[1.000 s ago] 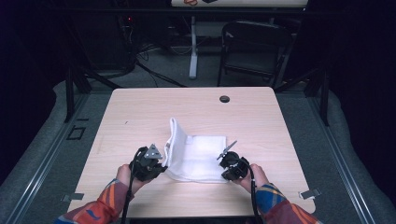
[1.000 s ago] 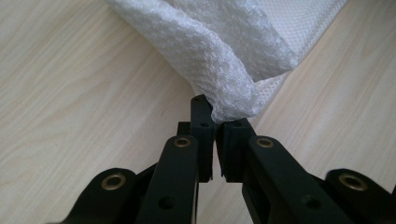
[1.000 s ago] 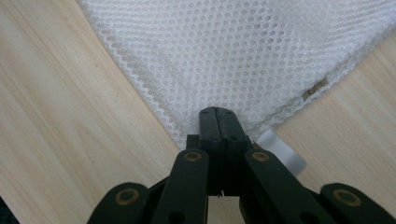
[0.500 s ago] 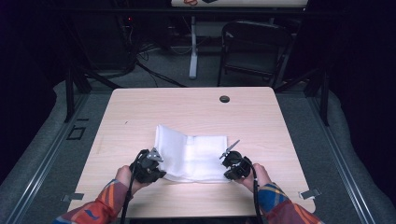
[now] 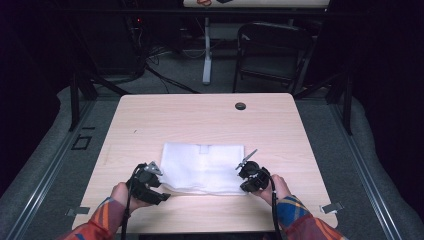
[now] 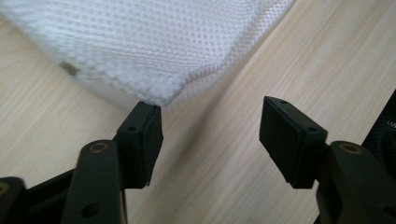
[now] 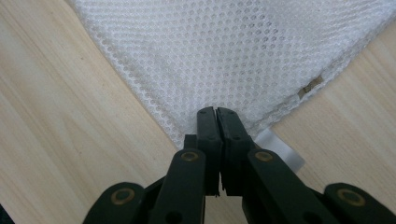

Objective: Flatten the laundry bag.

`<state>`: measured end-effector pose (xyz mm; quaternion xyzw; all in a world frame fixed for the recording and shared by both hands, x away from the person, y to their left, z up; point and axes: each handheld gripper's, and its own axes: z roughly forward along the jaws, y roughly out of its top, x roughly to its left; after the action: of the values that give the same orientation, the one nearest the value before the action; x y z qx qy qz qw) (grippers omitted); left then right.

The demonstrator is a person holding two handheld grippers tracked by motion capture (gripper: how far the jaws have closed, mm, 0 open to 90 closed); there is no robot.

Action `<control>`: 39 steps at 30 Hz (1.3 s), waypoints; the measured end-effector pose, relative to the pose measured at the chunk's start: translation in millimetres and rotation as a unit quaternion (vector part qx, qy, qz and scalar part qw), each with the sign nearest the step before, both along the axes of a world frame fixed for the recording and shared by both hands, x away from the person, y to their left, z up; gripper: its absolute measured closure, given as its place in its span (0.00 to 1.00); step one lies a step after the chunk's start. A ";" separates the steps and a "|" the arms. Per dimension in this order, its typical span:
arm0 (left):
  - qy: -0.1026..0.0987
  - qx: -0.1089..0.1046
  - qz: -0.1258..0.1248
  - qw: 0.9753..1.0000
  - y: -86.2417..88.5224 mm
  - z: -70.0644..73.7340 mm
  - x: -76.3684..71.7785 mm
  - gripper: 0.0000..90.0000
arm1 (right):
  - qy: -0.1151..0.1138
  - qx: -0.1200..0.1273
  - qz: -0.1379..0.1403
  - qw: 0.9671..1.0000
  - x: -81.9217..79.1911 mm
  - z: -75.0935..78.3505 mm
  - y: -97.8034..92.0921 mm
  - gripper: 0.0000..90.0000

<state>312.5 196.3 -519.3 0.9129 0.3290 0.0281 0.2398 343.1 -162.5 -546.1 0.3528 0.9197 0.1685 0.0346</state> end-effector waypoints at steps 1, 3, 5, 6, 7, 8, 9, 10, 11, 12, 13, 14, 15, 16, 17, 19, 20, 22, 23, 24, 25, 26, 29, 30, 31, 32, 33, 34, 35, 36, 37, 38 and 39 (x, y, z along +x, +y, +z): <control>0.005 -0.005 0.003 1.000 3.9 0.7 -0.4 0.39 | 0.001 0.002 -0.001 1.000 0.1 0.0 -0.1 0.98; -0.001 -0.011 0.017 1.000 10.3 2.4 -1.2 0.35 | 0.001 0.002 -0.001 1.000 0.1 0.1 -0.2 0.98; -0.005 -0.018 0.027 0.999 15.2 4.1 -2.5 0.33 | 0.000 0.000 -0.002 1.000 0.4 -0.1 -0.7 0.98; -0.011 -0.020 0.030 0.999 16.9 5.0 -2.7 0.31 | 0.002 -0.004 0.001 1.000 1.1 0.7 -1.4 0.98; -0.017 -0.026 0.036 0.999 17.8 6.3 -3.0 0.30 | 0.004 0.001 -0.002 1.000 1.1 0.4 -2.0 0.98; -0.022 -0.031 0.038 0.999 18.2 8.0 -2.9 0.28 | 0.006 -0.001 -0.002 1.000 1.7 0.8 -2.7 0.98; -0.030 -0.034 0.041 0.998 17.8 9.4 -3.1 0.27 | 0.004 0.003 -0.007 1.000 1.5 0.3 -3.1 0.97; -0.040 -0.034 0.045 0.998 16.9 10.1 -3.4 0.25 | 0.007 0.000 -0.005 1.000 2.0 1.3 -3.8 0.94; -0.042 -0.036 0.044 0.997 16.3 11.2 -3.3 0.23 | 0.007 0.002 -0.006 1.000 2.1 1.8 -4.2 0.91; -0.047 -0.039 0.042 0.997 15.9 11.9 -3.1 0.23 | 0.007 0.003 -0.003 1.000 2.3 3.1 -5.0 0.88; -0.054 -0.040 0.048 0.997 14.4 11.9 -3.5 0.22 | 0.007 0.009 -0.004 1.000 2.1 4.5 -5.7 0.83; -0.057 -0.039 0.043 0.997 14.0 13.4 -2.7 0.21 | 0.009 0.010 -0.002 1.000 2.5 6.4 -6.4 0.76; -0.060 -0.043 0.043 0.996 12.6 13.7 -1.9 0.20 | 0.011 0.015 -0.006 1.000 2.5 8.0 -6.8 0.72; -0.062 -0.046 0.044 0.996 10.9 14.4 -1.2 0.20 | 0.010 0.023 -0.007 1.000 2.4 9.5 -7.6 0.65; -0.062 -0.049 0.043 0.996 8.8 15.2 0.1 0.19 | 0.012 0.026 -0.010 1.000 2.6 11.2 -8.4 0.56; -0.066 -0.055 0.040 0.995 2.6 15.9 2.6 0.18 | 0.013 0.034 -0.012 0.999 3.1 13.9 -10.4 0.42; -0.068 -0.056 0.035 0.996 -1.4 15.6 4.0 0.17 | 0.008 0.048 -0.021 0.999 2.4 15.6 -11.8 0.32; -0.069 -0.055 0.023 0.996 -10.5 15.6 5.9 0.17 | 0.009 0.053 -0.018 0.998 2.7 17.2 -12.8 0.27; -0.071 -0.054 0.017 0.996 -15.5 14.8 6.2 0.16 | 0.005 0.058 -0.019 0.998 2.7 18.1 -14.2 0.22; -0.073 -0.049 0.011 0.996 -19.8 14.1 6.5 0.16 | 0.002 0.059 -0.024 0.998 2.3 18.7 -14.4 0.19; -0.072 -0.045 0.005 0.996 -23.2 13.1 7.2 0.15 | 0.004 0.057 -0.021 0.998 2.9 19.9 -15.4 0.17; -0.071 -0.044 0.003 0.997 -25.8 12.1 7.7 0.13 | 0.004 0.062 -0.022 0.998 2.9 20.2 -16.2 0.15; -0.074 -0.046 0.000 0.996 -31.4 11.3 10.4 0.12 | 0.003 0.066 -0.025 0.997 4.1 20.5 -17.8 0.09; -0.074 -0.049 0.000 0.996 -33.7 11.1 11.6 0.12 | -0.001 0.070 -0.031 0.997 3.9 20.5 -17.9 0.08; -0.073 -0.050 -0.002 0.996 -36.2 10.7 13.2 0.12 | 0.002 0.074 -0.036 0.997 4.0 21.2 -17.6 0.06; -0.074 -0.047 -0.006 0.996 -40.0 9.9 14.7 0.12 | -0.005 0.074 -0.035 0.997 4.5 21.5 -18.5 0.04; -0.073 -0.049 -0.008 0.996 -43.0 8.6 15.4 0.12 | -0.008 0.074 -0.034 0.997 4.8 23.0 -19.2 0.04; -0.072 -0.046 -0.013 0.996 -46.6 7.7 16.4 0.12 | -0.009 0.077 -0.037 0.996 4.5 23.4 -18.8 0.04; -0.073 -0.042 -0.018 0.996 -50.4 6.7 17.4 0.13 | -0.017 0.078 -0.040 0.996 4.1 23.2 -18.7 0.03; -0.071 -0.041 -0.023 0.996 -54.6 5.4 18.1 0.14 | -0.018 0.075 -0.039 0.996 4.1 23.7 -19.1 0.02; -0.071 -0.040 -0.030 0.996 -58.5 4.4 19.0 0.15 | -0.019 0.072 -0.039 0.996 4.1 23.7 -18.9 0.01; -0.070 -0.039 -0.037 0.996 -62.8 3.1 20.1 0.17 | -0.019 0.071 -0.038 0.997 4.2 23.4 -19.0 0.01; -0.068 -0.035 -0.043 0.996 -67.4 1.8 21.0 0.17 | -0.017 0.077 -0.039 0.996 3.9 22.8 -18.7 0.01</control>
<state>333.5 128.9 -517.4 0.9135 0.2730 0.0679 0.2940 347.1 -181.2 -523.3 0.3875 0.8887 0.2434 0.0299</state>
